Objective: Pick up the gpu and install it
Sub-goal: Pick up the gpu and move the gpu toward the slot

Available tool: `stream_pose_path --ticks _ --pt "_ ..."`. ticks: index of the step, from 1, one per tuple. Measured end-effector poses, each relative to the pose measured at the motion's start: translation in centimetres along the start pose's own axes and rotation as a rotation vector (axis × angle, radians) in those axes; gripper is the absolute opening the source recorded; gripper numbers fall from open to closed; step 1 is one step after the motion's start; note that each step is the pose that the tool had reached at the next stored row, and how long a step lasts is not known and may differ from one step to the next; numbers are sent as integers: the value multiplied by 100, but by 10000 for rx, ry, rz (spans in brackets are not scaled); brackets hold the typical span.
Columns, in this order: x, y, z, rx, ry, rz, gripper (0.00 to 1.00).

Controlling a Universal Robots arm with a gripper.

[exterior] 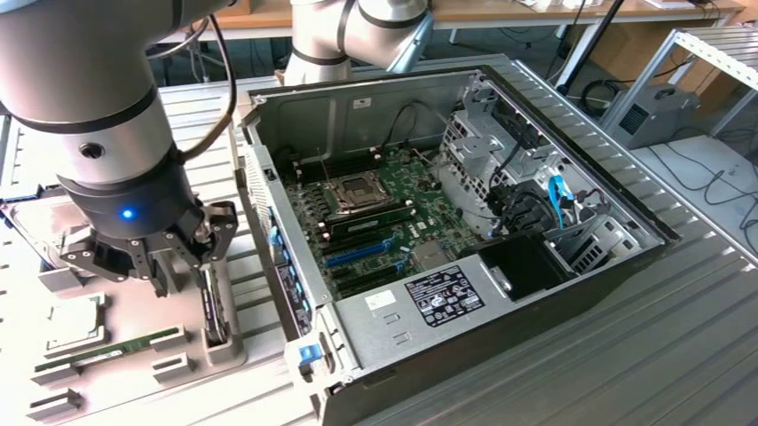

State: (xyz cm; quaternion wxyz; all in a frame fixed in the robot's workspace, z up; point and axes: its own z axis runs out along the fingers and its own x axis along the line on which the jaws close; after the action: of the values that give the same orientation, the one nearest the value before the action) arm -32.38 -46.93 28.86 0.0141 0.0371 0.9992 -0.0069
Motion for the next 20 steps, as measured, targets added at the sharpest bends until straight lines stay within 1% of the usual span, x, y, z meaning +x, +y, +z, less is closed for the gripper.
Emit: stream_pose_path --ticks 20 --pt "-2 2 118 22 -2 -5 42"
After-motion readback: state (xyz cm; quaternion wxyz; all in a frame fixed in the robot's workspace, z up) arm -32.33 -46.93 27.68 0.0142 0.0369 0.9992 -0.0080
